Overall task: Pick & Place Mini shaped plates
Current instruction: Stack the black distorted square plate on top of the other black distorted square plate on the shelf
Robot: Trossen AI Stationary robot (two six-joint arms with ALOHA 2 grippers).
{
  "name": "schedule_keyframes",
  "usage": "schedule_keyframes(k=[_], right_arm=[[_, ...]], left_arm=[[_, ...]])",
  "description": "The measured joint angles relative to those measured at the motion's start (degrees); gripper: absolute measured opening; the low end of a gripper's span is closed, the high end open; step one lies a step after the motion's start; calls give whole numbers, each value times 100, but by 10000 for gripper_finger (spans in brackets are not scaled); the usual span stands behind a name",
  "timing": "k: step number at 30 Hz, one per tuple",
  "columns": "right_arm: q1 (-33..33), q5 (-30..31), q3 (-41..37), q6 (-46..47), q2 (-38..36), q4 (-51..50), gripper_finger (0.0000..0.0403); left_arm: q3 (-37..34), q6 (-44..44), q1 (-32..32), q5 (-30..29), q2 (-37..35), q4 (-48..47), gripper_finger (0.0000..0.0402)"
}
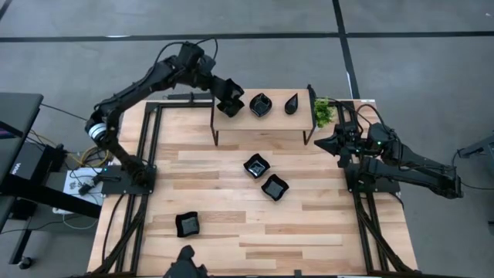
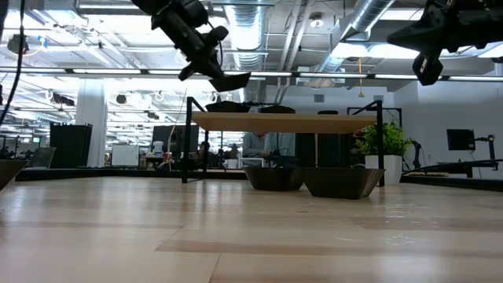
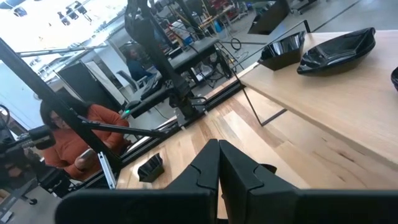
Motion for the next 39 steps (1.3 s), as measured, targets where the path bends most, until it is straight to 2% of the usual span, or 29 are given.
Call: schedule_keyframes(k=[13,18,22,39], right_arm=[[0,0,0,1,2,0,1],[0,40,0,2,2,2,1],[0,63,0,2,2,3,1],[-1,68,0,2,2,6,1]], left_arm=[[10,295,49,98,393,-139,4],[8,47,74,72,390,-176,4],[-95,-33,52,-187,388,-246,4],[-101,-336,-18,-197,553,-221,4]])
